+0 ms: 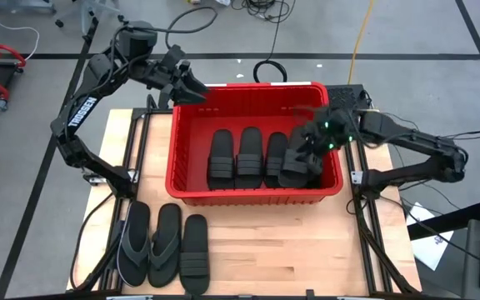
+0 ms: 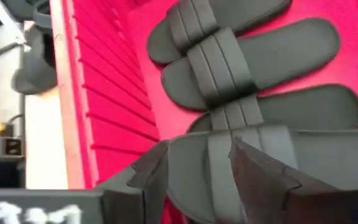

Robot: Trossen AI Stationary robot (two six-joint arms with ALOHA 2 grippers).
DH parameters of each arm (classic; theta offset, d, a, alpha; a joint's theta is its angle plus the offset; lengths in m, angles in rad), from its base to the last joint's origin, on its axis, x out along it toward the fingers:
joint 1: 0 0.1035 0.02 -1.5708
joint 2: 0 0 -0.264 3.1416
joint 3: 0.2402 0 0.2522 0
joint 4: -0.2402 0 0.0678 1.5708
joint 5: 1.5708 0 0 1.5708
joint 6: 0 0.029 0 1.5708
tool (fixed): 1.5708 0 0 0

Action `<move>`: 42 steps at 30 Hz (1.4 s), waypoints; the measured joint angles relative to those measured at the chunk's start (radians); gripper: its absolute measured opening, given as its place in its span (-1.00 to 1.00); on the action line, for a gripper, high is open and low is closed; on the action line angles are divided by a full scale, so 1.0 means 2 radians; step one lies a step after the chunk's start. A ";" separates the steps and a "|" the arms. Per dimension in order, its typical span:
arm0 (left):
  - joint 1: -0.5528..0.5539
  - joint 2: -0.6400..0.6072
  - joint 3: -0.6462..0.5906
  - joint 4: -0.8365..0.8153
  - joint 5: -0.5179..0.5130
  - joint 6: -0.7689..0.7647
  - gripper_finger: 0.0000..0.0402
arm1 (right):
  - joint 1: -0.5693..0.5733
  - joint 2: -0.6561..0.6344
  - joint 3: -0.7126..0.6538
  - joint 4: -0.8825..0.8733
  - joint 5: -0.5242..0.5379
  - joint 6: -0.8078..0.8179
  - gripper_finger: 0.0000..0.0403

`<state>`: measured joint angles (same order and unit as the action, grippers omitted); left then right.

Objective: Pick and place slides into bin
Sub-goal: Put the black slide into the red bin

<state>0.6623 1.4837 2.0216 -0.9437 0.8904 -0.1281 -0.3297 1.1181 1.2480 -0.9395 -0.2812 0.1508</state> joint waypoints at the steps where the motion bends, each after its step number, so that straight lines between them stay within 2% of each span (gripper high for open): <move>1: 0.000 0.000 0.000 -0.008 0.000 0.010 0.09 | -0.024 0.001 0.000 -0.001 -0.028 -0.011 -0.17; 8: 0.000 0.000 0.000 -0.025 -0.012 0.041 0.09 | -0.185 0.024 0.000 0.014 -0.256 -0.069 0.00; 11: 0.000 0.000 0.000 -0.025 -0.035 0.040 0.09 | -0.226 0.051 0.000 0.001 -0.302 -0.105 0.02; 15: 0.000 0.000 0.000 -0.025 -0.048 0.035 0.09 | -0.236 0.093 0.000 -0.055 -0.330 -0.178 0.02; 20: 0.000 0.000 0.000 -0.025 -0.050 0.034 0.09 | -0.228 0.143 0.000 -0.134 -0.288 -0.275 0.02; 26: 0.000 0.000 0.000 -0.043 -0.053 0.047 0.09 | -0.238 0.188 0.000 -0.162 -0.292 -0.316 0.02; 28: 0.000 0.000 0.000 -0.057 -0.053 0.055 0.09 | -0.238 0.198 0.000 -0.174 -0.290 -0.328 0.02; 36: 0.000 0.000 0.000 -0.086 -0.054 0.084 0.09 | -0.237 0.209 0.000 -0.169 -0.225 -0.350 0.00; 42: 0.000 0.000 0.000 -0.084 -0.055 0.092 0.09 | -0.237 0.209 0.000 -0.167 -0.226 -0.349 0.01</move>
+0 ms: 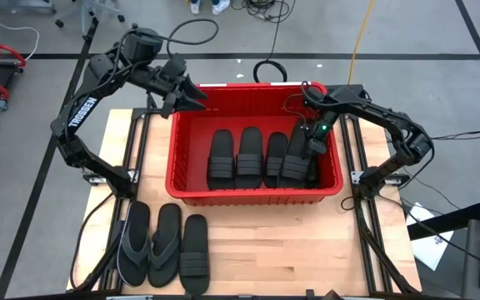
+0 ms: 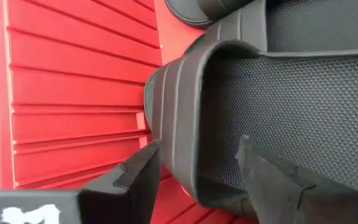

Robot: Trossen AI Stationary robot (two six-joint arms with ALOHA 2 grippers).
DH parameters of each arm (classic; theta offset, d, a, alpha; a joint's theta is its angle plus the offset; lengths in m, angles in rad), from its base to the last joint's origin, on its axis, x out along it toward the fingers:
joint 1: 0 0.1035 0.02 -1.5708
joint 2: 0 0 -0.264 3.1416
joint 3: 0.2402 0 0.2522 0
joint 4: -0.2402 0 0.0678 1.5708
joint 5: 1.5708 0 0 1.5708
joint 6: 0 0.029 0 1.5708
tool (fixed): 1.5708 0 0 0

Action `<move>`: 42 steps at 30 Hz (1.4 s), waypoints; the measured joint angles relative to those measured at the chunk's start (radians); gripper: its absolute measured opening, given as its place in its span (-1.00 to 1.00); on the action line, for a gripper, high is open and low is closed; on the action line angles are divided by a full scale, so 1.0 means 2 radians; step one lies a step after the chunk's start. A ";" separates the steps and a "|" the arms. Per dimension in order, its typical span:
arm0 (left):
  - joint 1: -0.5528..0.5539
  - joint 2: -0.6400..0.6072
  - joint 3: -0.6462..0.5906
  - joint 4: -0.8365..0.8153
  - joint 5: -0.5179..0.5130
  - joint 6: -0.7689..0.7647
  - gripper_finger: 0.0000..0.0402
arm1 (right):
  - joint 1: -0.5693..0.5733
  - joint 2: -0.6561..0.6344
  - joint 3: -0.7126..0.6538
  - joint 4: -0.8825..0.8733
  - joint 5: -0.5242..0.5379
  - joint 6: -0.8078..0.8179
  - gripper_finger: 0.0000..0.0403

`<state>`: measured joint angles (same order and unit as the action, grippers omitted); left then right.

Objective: Pick and place slides into bin
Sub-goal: Put the black slide into the red bin

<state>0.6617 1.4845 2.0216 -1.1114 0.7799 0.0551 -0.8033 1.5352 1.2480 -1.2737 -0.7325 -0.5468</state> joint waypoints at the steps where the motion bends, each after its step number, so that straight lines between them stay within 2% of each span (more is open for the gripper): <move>1: 0.000 0.000 0.000 0.000 -0.002 0.000 0.09 | 0.002 0.000 0.000 0.001 0.000 0.001 0.00; 10: 0.000 0.000 0.000 0.001 -0.003 0.001 0.09 | 0.045 0.000 0.000 0.021 0.004 0.021 -0.02; 17: 0.000 0.000 0.000 0.001 -0.003 -0.009 0.09 | 0.058 0.000 0.000 0.048 0.055 0.041 -0.03; 24: 0.000 0.000 0.000 0.001 -0.003 -0.016 0.09 | 0.084 0.000 -0.026 0.045 0.049 0.065 -0.03; 29: 0.000 0.000 0.000 0.002 -0.003 -0.016 0.09 | 0.110 0.000 -0.049 0.044 0.018 0.071 -0.05; 33: 0.000 0.000 0.000 0.002 -0.003 -0.017 0.09 | 0.120 0.000 -0.051 0.047 0.015 0.060 -0.29; 38: -0.001 0.000 0.000 0.002 -0.003 -0.019 0.09 | 0.121 -0.003 -0.040 0.039 0.017 0.025 -0.89; 42: -0.006 0.000 0.000 0.002 -0.003 -0.019 0.09 | 0.121 -0.003 -0.010 -0.001 0.034 -0.012 -0.94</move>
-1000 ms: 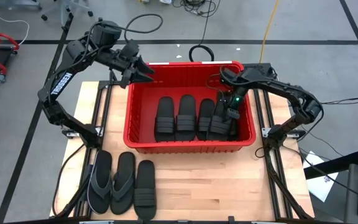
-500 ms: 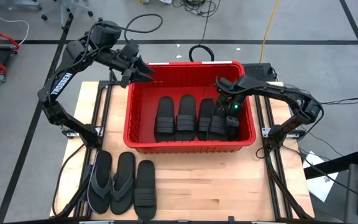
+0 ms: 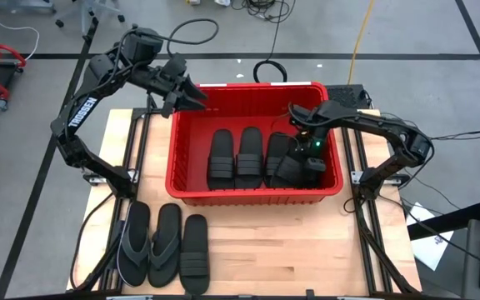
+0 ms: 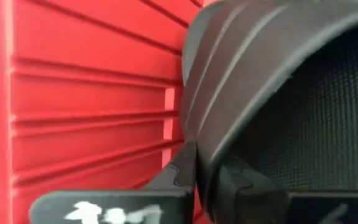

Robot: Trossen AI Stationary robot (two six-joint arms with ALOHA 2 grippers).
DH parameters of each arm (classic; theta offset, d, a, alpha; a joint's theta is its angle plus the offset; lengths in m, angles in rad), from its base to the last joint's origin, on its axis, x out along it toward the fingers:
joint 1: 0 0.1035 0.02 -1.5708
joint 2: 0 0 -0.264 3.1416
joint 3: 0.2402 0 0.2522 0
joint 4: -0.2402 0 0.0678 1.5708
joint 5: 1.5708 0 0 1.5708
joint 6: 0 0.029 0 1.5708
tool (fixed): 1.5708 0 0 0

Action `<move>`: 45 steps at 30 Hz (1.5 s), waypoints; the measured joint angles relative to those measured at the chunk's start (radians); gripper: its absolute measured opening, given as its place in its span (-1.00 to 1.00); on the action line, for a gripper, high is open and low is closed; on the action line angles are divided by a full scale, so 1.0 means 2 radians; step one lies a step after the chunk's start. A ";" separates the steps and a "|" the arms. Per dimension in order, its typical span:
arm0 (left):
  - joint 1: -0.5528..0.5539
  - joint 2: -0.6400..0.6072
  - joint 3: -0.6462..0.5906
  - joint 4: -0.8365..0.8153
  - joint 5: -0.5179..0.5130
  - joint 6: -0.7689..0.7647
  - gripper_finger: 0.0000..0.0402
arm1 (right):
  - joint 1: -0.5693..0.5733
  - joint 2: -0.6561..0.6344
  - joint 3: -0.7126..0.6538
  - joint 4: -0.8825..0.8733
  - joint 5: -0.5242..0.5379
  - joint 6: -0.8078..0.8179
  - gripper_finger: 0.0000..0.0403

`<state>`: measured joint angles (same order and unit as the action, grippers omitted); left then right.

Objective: Pick and place slides into bin
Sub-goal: Put the black slide into the red bin

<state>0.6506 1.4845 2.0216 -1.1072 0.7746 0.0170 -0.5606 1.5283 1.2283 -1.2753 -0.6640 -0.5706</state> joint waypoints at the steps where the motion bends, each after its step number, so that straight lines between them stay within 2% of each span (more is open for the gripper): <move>1: -0.001 0.000 0.000 0.000 0.000 0.000 0.09 | 0.000 0.000 0.006 -0.010 0.006 -0.012 -0.95; 10: -0.003 0.000 0.000 0.003 -0.007 -0.006 0.09 | -0.026 0.003 0.035 -0.149 0.073 -0.156 -0.98; 25: -0.012 0.000 0.000 0.011 -0.030 -0.024 0.09 | -0.039 0.003 0.032 -0.135 0.096 -0.211 -0.99; 31: -0.013 0.000 0.000 0.010 -0.030 -0.032 0.09 | -0.027 0.002 -0.015 -0.097 0.084 -0.217 -0.97; 35: -0.013 0.000 0.000 0.010 -0.031 -0.033 0.09 | -0.023 0.001 -0.033 -0.092 0.101 -0.211 -0.97; 45: -0.013 0.000 0.000 0.010 -0.031 -0.009 0.09 | -0.024 0.002 -0.022 -0.078 0.147 -0.182 -0.89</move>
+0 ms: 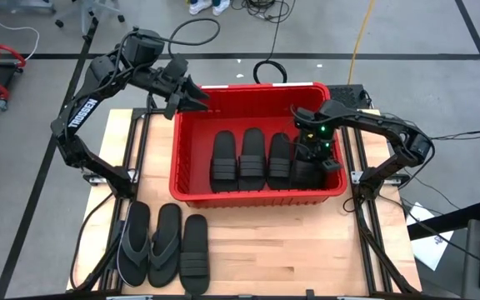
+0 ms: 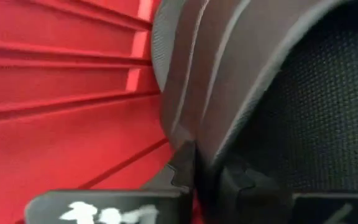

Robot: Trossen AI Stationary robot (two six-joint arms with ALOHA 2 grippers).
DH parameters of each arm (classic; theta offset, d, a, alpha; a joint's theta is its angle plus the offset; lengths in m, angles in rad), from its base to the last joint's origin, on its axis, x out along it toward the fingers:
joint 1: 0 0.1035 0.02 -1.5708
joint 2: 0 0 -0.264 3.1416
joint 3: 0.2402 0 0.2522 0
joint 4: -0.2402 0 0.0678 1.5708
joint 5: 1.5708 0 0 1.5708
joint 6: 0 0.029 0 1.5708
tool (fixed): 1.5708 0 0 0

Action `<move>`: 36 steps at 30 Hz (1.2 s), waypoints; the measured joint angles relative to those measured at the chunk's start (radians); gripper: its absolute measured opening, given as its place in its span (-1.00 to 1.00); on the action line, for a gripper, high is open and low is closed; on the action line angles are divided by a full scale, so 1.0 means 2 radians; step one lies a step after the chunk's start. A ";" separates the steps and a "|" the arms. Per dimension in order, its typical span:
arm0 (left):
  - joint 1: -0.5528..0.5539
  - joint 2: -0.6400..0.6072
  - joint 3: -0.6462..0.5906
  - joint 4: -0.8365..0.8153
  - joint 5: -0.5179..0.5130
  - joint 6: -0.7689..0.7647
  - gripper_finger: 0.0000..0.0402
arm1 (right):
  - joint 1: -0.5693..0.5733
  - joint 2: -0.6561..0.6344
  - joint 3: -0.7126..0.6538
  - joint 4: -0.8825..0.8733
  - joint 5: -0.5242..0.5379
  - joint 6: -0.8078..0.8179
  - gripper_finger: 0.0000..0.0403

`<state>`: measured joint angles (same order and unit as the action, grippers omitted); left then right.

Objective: Pick and place slides into bin
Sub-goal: Put the black slide into the red bin

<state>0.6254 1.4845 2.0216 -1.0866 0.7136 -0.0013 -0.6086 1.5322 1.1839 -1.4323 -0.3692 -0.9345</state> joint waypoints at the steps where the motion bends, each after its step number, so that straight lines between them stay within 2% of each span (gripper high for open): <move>1: 0.000 0.000 0.000 0.000 0.000 0.000 0.09 | 0.000 0.000 0.002 0.002 0.003 0.006 -0.86; 7: 0.000 0.000 0.000 0.000 0.000 0.000 0.09 | 0.000 0.001 0.023 0.007 0.041 0.052 -0.67; 14: 0.000 0.000 0.000 0.000 0.000 0.000 0.09 | 0.001 0.000 0.051 -0.004 0.052 0.069 -0.51; 23: 0.000 0.000 0.000 -0.001 0.000 0.000 0.09 | 0.001 0.000 0.056 -0.009 0.056 0.100 -0.35; 33: 0.000 0.000 0.000 -0.001 0.001 0.000 0.09 | 0.001 -0.001 0.056 -0.008 0.057 0.114 -0.04; 36: 0.000 0.000 0.000 -0.001 0.001 0.000 0.09 | 0.001 -0.001 0.056 -0.004 0.076 0.124 0.05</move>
<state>0.6256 1.4845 2.0216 -1.0882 0.7148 -0.0013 -0.6067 1.5303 1.2961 -1.4407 -0.2180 -0.6862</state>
